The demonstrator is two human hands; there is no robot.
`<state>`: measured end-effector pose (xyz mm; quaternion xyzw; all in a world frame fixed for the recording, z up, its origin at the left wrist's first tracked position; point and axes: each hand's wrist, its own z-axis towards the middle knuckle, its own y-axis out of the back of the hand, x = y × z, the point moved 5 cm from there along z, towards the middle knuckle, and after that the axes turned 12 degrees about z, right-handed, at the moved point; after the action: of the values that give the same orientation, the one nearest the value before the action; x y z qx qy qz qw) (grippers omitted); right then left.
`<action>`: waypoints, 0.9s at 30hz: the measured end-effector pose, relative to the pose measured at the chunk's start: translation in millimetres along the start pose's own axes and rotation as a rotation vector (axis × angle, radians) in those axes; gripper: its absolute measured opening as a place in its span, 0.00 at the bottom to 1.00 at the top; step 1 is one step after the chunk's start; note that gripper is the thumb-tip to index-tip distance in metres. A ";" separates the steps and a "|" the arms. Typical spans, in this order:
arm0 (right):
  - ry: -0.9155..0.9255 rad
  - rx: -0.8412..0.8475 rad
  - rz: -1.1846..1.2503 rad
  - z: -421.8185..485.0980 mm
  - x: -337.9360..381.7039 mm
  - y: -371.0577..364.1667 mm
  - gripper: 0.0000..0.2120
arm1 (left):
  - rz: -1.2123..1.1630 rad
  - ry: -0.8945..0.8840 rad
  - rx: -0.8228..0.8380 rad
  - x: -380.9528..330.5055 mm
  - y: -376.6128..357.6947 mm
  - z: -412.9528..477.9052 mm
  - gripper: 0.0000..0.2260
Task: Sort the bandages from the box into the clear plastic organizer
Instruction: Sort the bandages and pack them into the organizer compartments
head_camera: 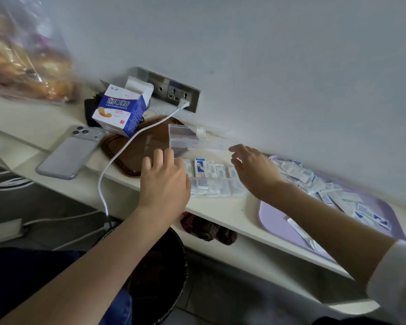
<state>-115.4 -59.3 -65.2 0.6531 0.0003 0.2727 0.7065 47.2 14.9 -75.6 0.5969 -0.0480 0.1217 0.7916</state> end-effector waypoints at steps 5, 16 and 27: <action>0.189 -0.080 -0.033 -41.9 -23.5 15.4 0.16 | 0.019 -0.140 -0.184 -31.4 12.6 -12.4 0.11; -0.031 0.104 -0.271 -130.8 -172.9 15.7 0.18 | -0.167 -0.600 -0.108 -184.3 12.9 -47.2 0.12; -0.534 0.099 -0.038 -175.0 -250.6 14.5 0.20 | -0.073 -0.599 0.215 -267.7 -7.7 -44.1 0.19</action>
<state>-396.7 5.5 -166.7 0.7354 -0.1604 0.0771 0.6538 -212.5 18.8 -154.5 0.6878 -0.2443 -0.0833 0.6785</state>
